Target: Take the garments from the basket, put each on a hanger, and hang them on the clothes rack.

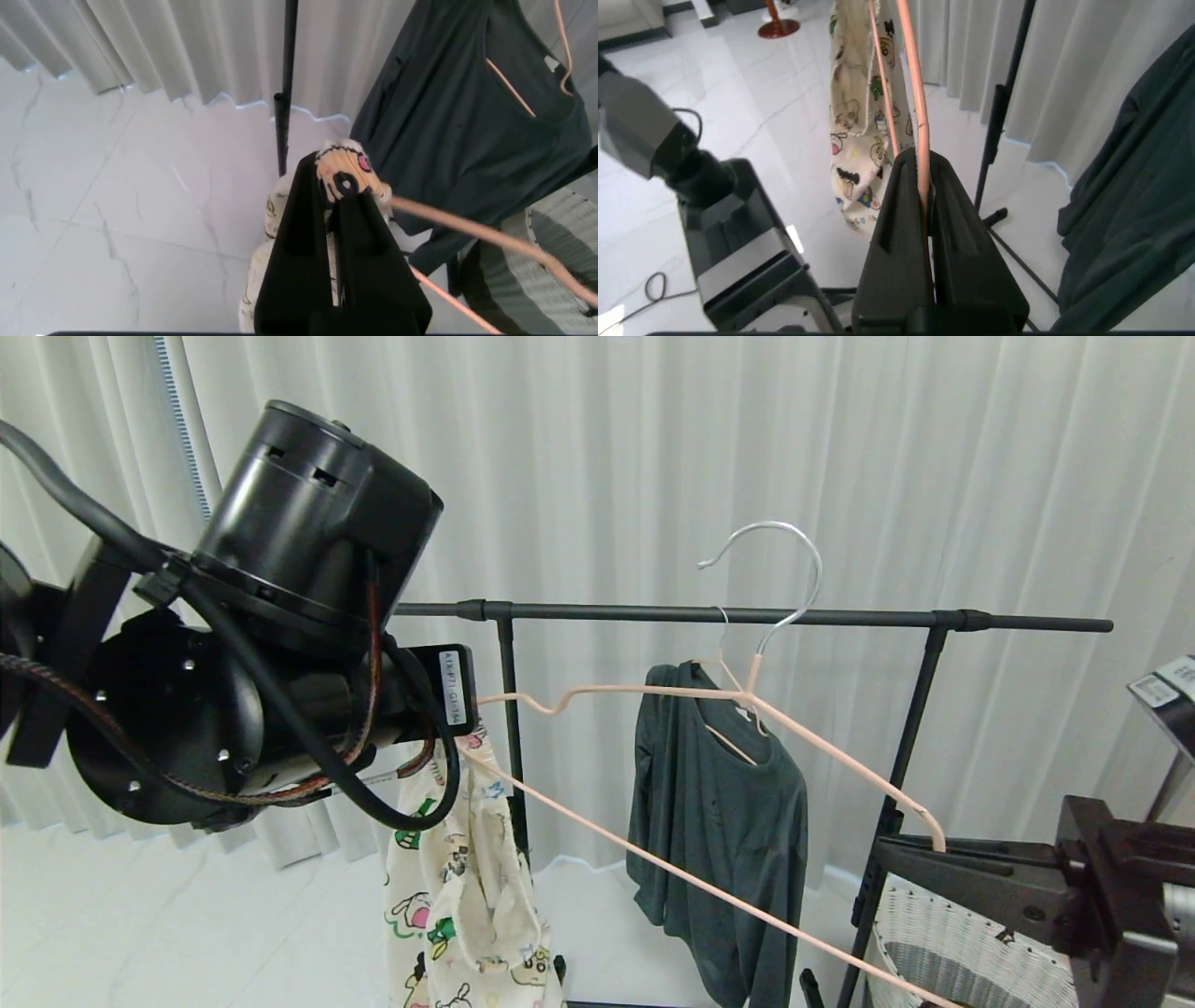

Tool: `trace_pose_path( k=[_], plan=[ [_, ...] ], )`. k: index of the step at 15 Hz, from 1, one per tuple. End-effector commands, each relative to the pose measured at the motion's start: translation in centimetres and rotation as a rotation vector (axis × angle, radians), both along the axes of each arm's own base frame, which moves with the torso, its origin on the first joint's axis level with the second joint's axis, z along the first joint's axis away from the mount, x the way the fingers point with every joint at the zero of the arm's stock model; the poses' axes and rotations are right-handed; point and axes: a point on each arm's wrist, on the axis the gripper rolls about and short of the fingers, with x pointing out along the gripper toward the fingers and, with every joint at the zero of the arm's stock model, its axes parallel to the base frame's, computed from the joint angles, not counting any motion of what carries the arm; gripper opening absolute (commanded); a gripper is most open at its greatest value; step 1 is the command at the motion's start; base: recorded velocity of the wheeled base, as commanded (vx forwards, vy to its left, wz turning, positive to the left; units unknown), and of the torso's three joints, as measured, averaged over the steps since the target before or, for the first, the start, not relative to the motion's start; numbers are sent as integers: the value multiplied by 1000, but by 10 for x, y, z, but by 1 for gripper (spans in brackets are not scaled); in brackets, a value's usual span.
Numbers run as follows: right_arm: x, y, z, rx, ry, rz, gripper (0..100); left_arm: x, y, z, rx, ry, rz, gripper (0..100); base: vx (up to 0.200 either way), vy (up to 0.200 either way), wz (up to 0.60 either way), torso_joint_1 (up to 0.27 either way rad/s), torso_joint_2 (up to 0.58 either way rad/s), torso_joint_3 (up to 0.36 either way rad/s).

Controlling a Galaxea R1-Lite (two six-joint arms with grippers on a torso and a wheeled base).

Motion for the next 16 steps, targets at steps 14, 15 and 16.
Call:
trace_pose_path(
  k=[14,15,16],
  plan=[
    [14,78,-34,-23,79,-4,0,0,-6,4,-8,-17,2,0,0,0,0,0,0,0],
    [14,78,-34,-22,78,-7,0,-1,-6,6,5,-24,-1,0,0,0,0,0,0,0],
    [14,79,-33,-21,77,-3,0,-2,-8,7,1,-30,-12,0,0,0,0,0,0,0]
  ],
)
